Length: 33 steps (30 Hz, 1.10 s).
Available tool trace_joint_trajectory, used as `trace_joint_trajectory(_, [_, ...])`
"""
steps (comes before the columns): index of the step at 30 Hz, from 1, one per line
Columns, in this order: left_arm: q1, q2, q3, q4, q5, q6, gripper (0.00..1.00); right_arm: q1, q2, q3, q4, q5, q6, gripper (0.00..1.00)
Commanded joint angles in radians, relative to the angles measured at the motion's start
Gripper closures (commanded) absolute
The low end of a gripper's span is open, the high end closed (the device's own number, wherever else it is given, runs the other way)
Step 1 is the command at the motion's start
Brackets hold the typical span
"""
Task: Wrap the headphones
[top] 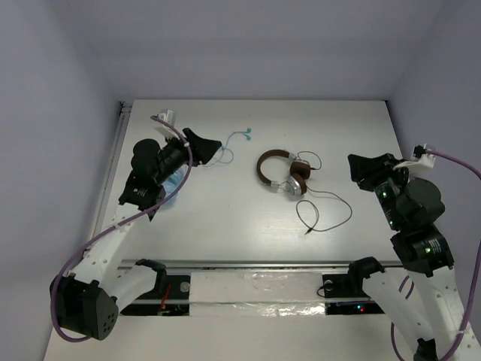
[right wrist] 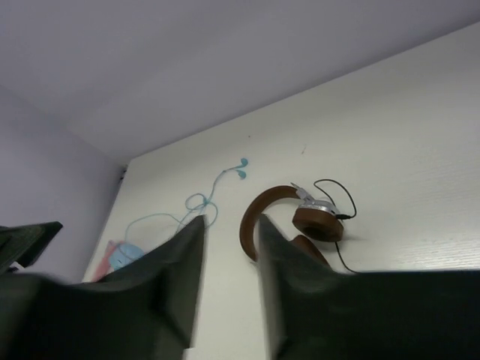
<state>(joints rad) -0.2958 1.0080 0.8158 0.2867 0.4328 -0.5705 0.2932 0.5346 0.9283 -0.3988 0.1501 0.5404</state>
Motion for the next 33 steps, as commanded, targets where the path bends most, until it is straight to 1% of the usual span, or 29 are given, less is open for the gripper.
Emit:
trace_joint_trajectory(1, [-0.011,-0.005,0.028,0.074,-0.002,-0.009,0.52,-0.005,-0.019,0.024,0.003,0.009,-0.013,0.69])
trace_joint_trajectory(2, [-0.02,-0.006,0.022,0.084,-0.018,-0.011,0.62,-0.005,-0.024,0.026,0.002,0.012,-0.014,0.83])
trace_joint_trajectory(3, [-0.037,-0.002,0.019,0.088,-0.049,-0.008,0.69,-0.005,-0.025,0.024,-0.002,0.019,-0.019,1.0])
trace_joint_trajectory(4, [-0.095,0.007,0.034,0.057,-0.087,0.003,0.75,-0.005,-0.027,0.024,-0.003,0.02,-0.02,1.0])
trace_joint_trajectory(5, [-0.133,0.041,0.051,0.027,-0.177,0.02,0.87,-0.005,-0.031,0.023,-0.003,0.02,-0.022,1.0])
trace_joint_trajectory(6, [-0.173,0.061,0.068,-0.03,-0.225,0.056,0.94,-0.005,-0.033,0.018,-0.002,0.014,-0.02,1.0])
trace_joint_trajectory(7, [-0.242,0.081,0.081,-0.049,-0.262,0.072,1.0,-0.005,-0.033,0.014,-0.002,0.008,-0.022,1.0])
trace_joint_trajectory(8, [-0.271,0.114,0.1,-0.063,-0.332,0.083,1.0,-0.005,-0.033,0.011,0.0,0.002,-0.019,1.0])
trace_joint_trajectory(10, [-0.316,0.142,0.109,-0.104,-0.406,0.109,1.0,-0.005,-0.033,-0.003,0.0,-0.009,-0.013,1.0])
trace_joint_trajectory(11, [-0.348,0.171,0.117,-0.116,-0.474,0.116,1.0,-0.005,-0.035,-0.008,-0.002,-0.014,-0.011,1.0])
trace_joint_trajectory(15, [-0.405,0.253,0.125,-0.15,-0.529,0.142,1.0,-0.005,-0.033,-0.029,-0.005,-0.063,0.012,1.0])
trace_joint_trajectory(16, [-0.416,0.273,0.126,-0.155,-0.539,0.147,0.99,-0.005,-0.035,-0.045,-0.005,-0.064,0.018,1.0])
trace_joint_trajectory(17, [-0.427,0.318,0.135,-0.161,-0.549,0.153,0.91,-0.005,-0.038,-0.052,-0.002,-0.064,0.024,1.0])
trace_joint_trajectory(18, [-0.436,0.343,0.14,-0.167,-0.549,0.156,0.87,-0.005,-0.041,-0.06,0.008,-0.076,0.027,1.0])
trace_joint_trajectory(19, [-0.453,0.392,0.151,-0.17,-0.539,0.167,0.75,-0.005,-0.044,-0.069,0.011,-0.081,0.03,1.0])
trace_joint_trajectory(20, [-0.453,0.392,0.16,-0.172,-0.539,0.167,0.7,-0.005,-0.042,-0.074,0.014,-0.086,0.032,0.99])
trace_joint_trajectory(21, [-0.466,0.443,0.167,-0.175,-0.539,0.176,0.66,-0.005,-0.041,-0.075,0.017,-0.098,0.033,0.94])
trace_joint_trajectory(23, [-0.485,0.492,0.196,-0.175,-0.549,0.192,0.57,-0.005,-0.033,-0.083,0.02,-0.11,0.03,0.88])
trace_joint_trajectory(24, [-0.494,0.544,0.209,-0.178,-0.563,0.201,0.55,-0.005,-0.025,-0.089,0.023,-0.122,0.029,0.81])
trace_joint_trajectory(26, [-0.494,0.596,0.256,-0.178,-0.572,0.21,0.51,-0.005,-0.015,-0.095,0.028,-0.13,0.027,0.74])
trace_joint_trajectory(27, [-0.494,0.648,0.275,-0.184,-0.592,0.215,0.5,-0.005,-0.012,-0.1,0.032,-0.135,0.027,0.68])
trace_joint_trajectory(30, [-0.494,0.754,0.359,-0.188,-0.655,0.235,0.48,-0.005,-0.008,-0.105,0.041,-0.144,0.023,0.59])
trace_joint_trajectory(33, [-0.494,0.851,0.451,-0.21,-0.706,0.258,0.47,-0.005,-0.007,-0.112,0.041,-0.179,0.016,0.58])
